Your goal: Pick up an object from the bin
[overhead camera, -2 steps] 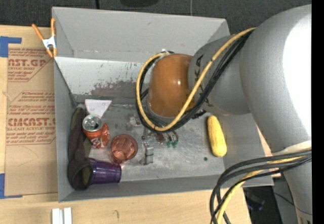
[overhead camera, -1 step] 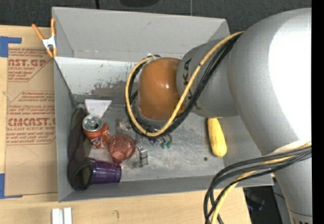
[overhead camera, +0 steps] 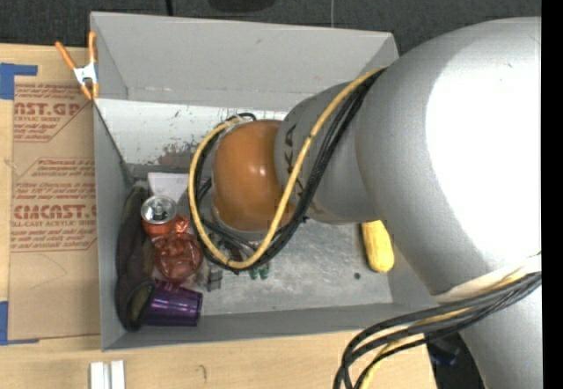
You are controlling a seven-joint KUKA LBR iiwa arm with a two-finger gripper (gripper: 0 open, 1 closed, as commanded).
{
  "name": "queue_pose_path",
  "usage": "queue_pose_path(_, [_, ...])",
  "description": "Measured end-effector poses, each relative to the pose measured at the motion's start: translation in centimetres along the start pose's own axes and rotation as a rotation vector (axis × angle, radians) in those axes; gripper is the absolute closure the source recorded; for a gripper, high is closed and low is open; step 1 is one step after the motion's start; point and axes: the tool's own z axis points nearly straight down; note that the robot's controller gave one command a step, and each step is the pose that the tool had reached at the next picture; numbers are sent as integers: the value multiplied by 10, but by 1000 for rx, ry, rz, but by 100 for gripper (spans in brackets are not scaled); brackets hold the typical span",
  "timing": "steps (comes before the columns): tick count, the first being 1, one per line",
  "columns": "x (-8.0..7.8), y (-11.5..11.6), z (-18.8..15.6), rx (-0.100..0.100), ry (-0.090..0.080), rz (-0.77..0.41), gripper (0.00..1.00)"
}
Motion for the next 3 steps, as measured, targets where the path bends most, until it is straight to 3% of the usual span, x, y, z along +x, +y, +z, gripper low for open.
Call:
queue_pose_path(1, [3, 2, 2, -2, 13, -3, 0])
queue_pose_path(3, [2, 15, -18, 0, 15, -23, 0])
